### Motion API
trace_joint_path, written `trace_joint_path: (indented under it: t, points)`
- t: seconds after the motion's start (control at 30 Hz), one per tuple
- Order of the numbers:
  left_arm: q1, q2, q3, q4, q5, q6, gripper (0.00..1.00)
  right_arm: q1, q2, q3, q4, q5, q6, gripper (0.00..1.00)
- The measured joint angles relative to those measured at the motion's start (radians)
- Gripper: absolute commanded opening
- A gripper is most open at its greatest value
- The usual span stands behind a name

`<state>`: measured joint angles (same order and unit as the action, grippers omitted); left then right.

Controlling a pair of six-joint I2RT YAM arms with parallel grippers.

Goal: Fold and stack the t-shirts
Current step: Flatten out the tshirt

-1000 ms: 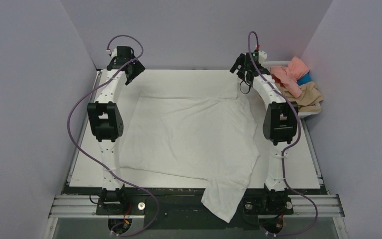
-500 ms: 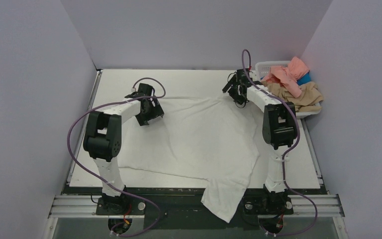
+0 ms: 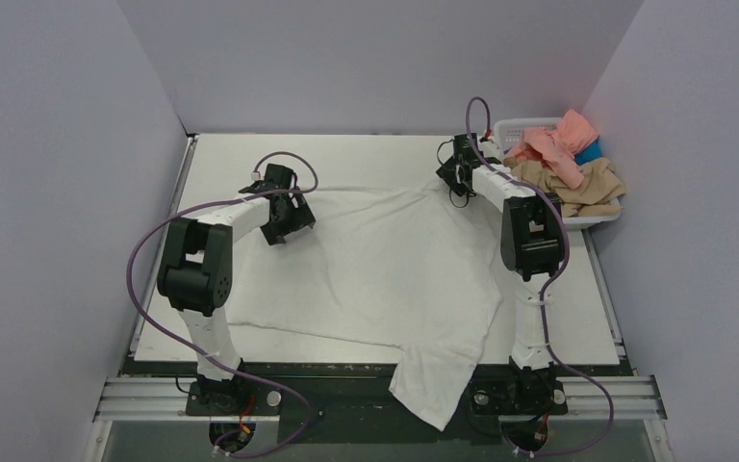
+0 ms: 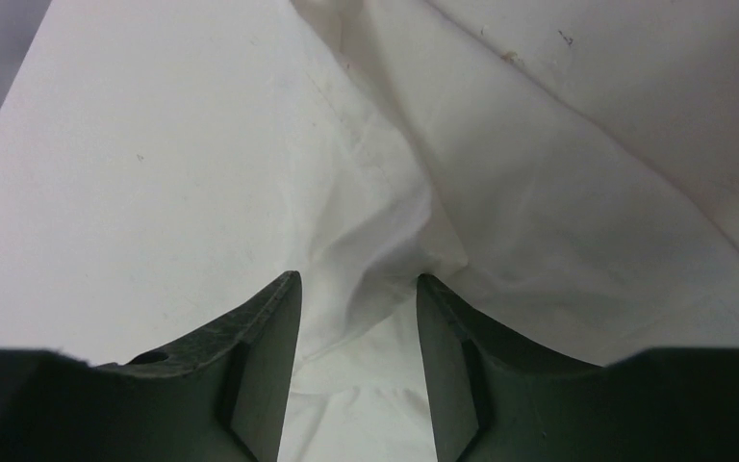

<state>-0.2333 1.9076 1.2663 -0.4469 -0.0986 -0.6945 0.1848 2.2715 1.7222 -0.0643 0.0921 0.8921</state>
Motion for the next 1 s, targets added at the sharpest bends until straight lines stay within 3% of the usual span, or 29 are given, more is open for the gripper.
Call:
trace_joint_path:
  t: [0.1, 0.2, 0.47, 0.63, 0.7, 0.73, 0.9, 1.0]
  points:
    - [0.0, -0.002, -0.005, 0.004, -0.002, 0.001, 0.9, -0.001, 0.038, 0.038, 0.001, 0.006, 0.007, 0.26]
    - [0.0, -0.003, -0.006, 0.007, -0.003, 0.003, 0.9, -0.001, 0.046, 0.047, -0.003, 0.01, 0.008, 0.0]
    - [-0.001, -0.004, -0.007, 0.009, -0.006, 0.011, 0.9, 0.0, 0.047, 0.084, -0.011, 0.018, 0.021, 0.0]
    - [0.0, -0.004, -0.007, 0.008, -0.01, 0.019, 0.9, 0.008, 0.111, 0.251, 0.0, 0.031, 0.043, 0.0]
    - [0.0, -0.004, -0.007, 0.008, -0.012, 0.02, 0.9, 0.014, 0.166, 0.344, 0.012, 0.032, 0.052, 0.22]
    - [0.0, -0.004, -0.007, 0.008, -0.012, 0.02, 0.9, 0.017, 0.189, 0.38, 0.019, 0.032, 0.061, 0.4]
    - [0.0, -0.004, -0.007, 0.007, -0.013, 0.023, 0.9, 0.026, 0.307, 0.518, 0.074, -0.003, 0.041, 0.65]
    - [0.001, -0.007, -0.007, 0.004, -0.013, 0.024, 0.9, 0.029, 0.303, 0.516, 0.073, -0.047, -0.043, 0.7]
